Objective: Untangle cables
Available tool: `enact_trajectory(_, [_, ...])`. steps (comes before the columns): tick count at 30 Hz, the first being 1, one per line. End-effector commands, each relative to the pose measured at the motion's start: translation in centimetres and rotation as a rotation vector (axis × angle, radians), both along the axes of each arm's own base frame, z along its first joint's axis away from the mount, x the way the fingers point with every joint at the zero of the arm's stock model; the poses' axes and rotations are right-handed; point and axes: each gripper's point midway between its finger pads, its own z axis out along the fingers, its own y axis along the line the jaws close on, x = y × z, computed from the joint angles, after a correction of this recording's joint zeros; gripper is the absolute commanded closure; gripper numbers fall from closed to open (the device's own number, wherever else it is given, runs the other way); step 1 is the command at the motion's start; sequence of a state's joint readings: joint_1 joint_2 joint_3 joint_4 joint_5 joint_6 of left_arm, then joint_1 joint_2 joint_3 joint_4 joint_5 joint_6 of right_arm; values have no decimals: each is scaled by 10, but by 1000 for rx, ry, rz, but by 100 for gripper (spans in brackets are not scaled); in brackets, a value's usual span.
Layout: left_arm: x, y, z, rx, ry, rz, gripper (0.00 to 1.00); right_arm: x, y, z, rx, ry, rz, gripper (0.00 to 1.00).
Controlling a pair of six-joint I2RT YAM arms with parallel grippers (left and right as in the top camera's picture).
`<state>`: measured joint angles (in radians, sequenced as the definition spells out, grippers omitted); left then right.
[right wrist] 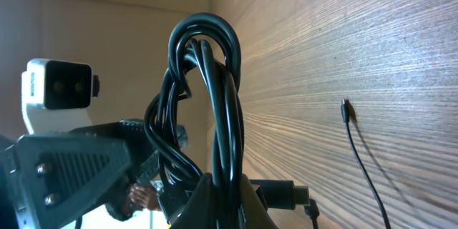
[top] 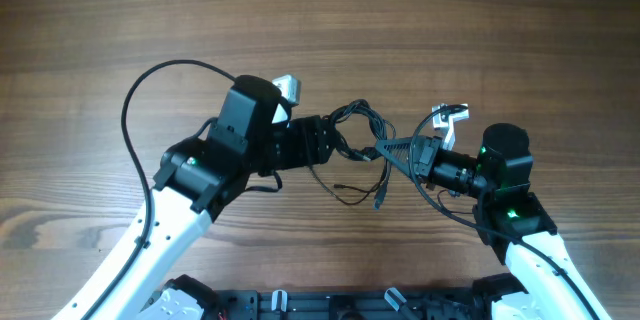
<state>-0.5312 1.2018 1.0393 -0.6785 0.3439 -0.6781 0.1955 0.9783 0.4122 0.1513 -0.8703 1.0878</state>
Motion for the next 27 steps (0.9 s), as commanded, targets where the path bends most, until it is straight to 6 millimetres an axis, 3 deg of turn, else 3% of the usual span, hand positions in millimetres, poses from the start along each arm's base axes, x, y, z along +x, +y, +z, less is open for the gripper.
enact_trajectory(1, [13,-8,-10,-2,47,74,34,-2,1,1,17,18,12,96])
enact_trajectory(5, [16,-40,-11,-66,28,-11,37,-1,1,1,15,18,8,96])
enact_trajectory(7, [16,-47,-10,-74,16,-25,50,-1,1,1,14,18,8,96])
enact_trajectory(9, [14,-50,-10,-73,17,-36,71,0,1,0,12,17,3,96])
enact_trajectory(11, [11,-49,-13,-65,28,-40,86,0,0,0,12,21,-2,96])
enact_trajectory(13, [8,-47,-16,-52,45,-38,96,1,0,0,25,46,-12,96])
enact_trajectory(23, [17,-36,-22,12,9,10,96,1,0,1,55,96,-27,94])
enact_trajectory(27, [17,-36,-21,37,-38,-39,96,-1,1,2,58,95,-13,79])
